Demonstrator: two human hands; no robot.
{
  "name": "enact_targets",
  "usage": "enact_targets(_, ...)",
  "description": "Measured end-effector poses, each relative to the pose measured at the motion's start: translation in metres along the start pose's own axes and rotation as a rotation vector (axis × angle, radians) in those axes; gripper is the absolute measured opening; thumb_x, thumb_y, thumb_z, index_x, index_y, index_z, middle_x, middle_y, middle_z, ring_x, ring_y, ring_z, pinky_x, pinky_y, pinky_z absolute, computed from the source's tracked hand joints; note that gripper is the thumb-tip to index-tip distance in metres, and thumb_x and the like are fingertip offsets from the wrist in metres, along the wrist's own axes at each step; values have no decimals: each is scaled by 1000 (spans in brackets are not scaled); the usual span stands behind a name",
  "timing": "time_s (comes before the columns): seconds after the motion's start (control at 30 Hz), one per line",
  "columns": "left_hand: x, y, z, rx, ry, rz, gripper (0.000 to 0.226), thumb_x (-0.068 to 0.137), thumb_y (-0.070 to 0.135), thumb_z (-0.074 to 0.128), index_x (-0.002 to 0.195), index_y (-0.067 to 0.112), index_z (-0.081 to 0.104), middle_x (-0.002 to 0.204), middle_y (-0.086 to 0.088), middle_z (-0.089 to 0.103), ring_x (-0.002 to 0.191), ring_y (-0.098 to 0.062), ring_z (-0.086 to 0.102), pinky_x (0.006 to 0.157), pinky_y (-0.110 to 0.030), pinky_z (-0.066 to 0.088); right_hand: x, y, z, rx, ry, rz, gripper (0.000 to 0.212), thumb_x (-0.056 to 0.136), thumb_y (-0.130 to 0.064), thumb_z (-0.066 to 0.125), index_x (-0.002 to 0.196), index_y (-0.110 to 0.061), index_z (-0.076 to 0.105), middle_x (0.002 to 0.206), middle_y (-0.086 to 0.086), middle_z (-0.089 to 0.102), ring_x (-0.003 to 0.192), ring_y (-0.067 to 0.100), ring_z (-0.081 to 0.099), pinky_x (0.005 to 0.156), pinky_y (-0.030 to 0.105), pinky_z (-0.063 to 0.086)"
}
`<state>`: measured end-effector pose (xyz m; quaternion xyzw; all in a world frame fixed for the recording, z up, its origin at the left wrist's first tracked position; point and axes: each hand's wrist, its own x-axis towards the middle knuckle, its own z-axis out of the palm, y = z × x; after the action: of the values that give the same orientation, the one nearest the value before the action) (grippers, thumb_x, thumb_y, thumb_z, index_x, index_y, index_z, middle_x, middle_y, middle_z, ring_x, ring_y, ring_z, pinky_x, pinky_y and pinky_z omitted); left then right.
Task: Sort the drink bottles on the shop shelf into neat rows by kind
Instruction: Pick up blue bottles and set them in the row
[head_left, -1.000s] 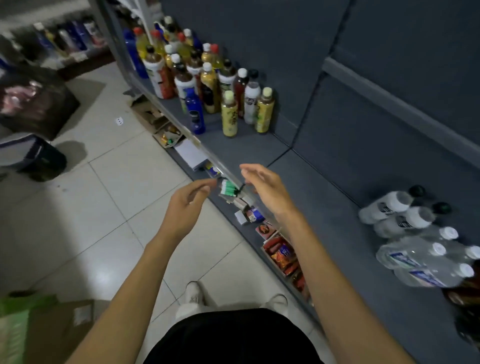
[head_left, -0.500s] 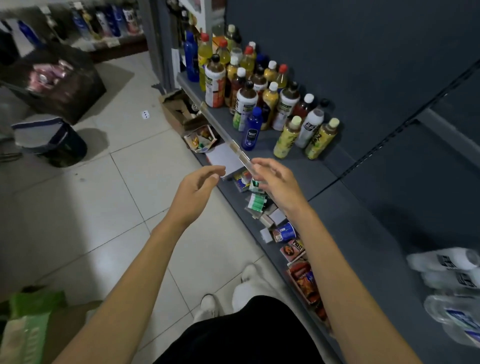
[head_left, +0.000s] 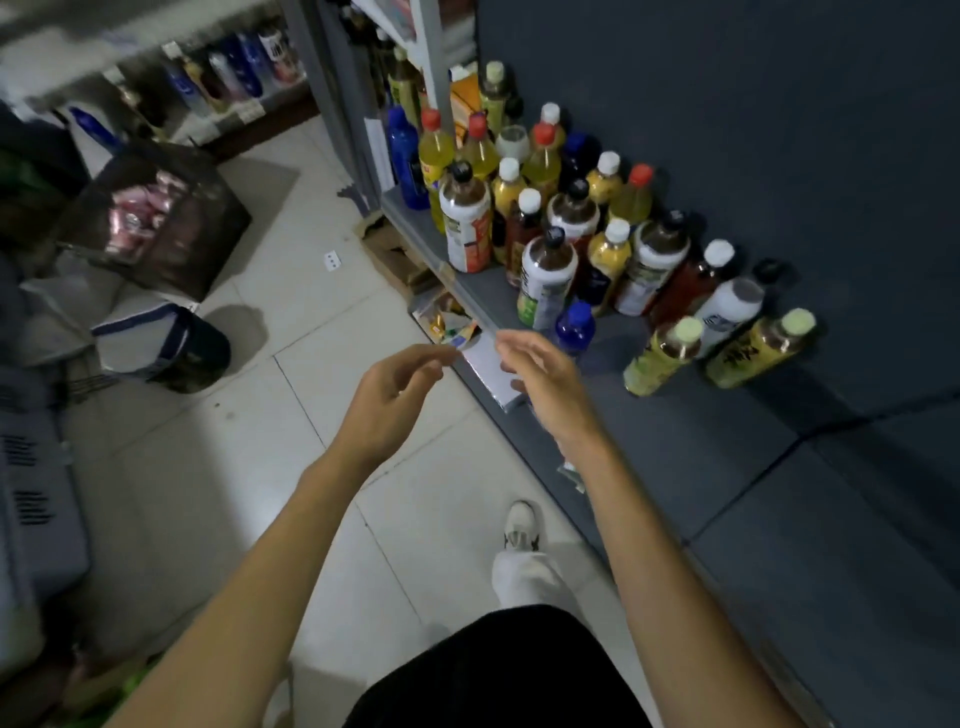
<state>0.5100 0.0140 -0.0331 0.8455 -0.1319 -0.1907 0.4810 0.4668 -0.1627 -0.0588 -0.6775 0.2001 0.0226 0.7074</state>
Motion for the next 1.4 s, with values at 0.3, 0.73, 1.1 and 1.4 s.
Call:
enact_targets(0.3,93,-37,-94,-64,163,-49,28,100,15,42,118,25,61,115,6,66,103,-6,62,87,-17,46,141,-66,84,-119,-217,-54,30,97,-28,55,124,-16,61,113,-10,63,112,7,59,97,25,48)
enact_targets(0.73,271,-104,-237,-207,6,19,33,89,27,43,113,22,64,111,3,68,101,-6,63,93,-29,50,293,-114,178,-90,18,65,14,98,-18,53,109,-21,62,111,-2,65,99,10,63,83,18,51)
enact_targets(1.1,455,-70,-237,-64,-259,228,34,94,23,44,116,8,65,111,0,67,105,-14,62,95,-33,49,411,-136,153,-32,328,35,15,97,-22,55,110,-23,63,109,-4,67,104,12,63,87,25,50)
enact_targets(1.4,569,-57,-195,241,-624,150,37,89,18,64,126,18,57,119,0,58,109,-18,59,89,-34,53,481,-124,80,-860,683,243,35,87,-37,59,112,-15,64,112,14,63,106,36,56,89,44,46)
